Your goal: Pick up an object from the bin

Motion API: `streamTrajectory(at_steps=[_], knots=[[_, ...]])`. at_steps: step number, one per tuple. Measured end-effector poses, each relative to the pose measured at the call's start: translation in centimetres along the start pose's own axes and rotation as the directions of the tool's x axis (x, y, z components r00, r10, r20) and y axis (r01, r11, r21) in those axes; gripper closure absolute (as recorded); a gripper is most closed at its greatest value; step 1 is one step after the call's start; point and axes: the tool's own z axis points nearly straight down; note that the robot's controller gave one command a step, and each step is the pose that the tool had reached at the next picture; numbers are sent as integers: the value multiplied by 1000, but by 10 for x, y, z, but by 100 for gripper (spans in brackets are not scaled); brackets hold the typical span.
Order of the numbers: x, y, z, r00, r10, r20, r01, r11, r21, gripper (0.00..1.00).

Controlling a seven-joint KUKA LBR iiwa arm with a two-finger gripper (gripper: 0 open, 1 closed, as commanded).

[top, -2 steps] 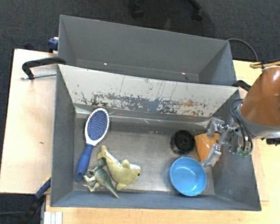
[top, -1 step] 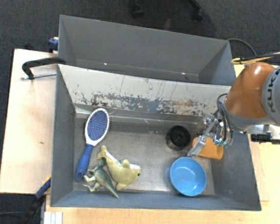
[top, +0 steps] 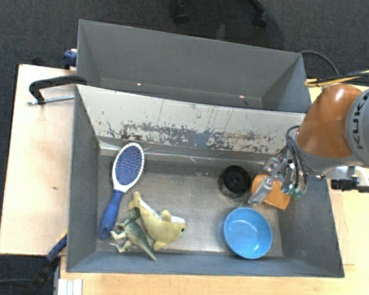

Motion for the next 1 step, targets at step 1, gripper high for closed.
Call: streamTrajectory(at_steps=[1], knots=[[24, -5, -138, 999, -34, 8, 34, 999, -2, 100]])
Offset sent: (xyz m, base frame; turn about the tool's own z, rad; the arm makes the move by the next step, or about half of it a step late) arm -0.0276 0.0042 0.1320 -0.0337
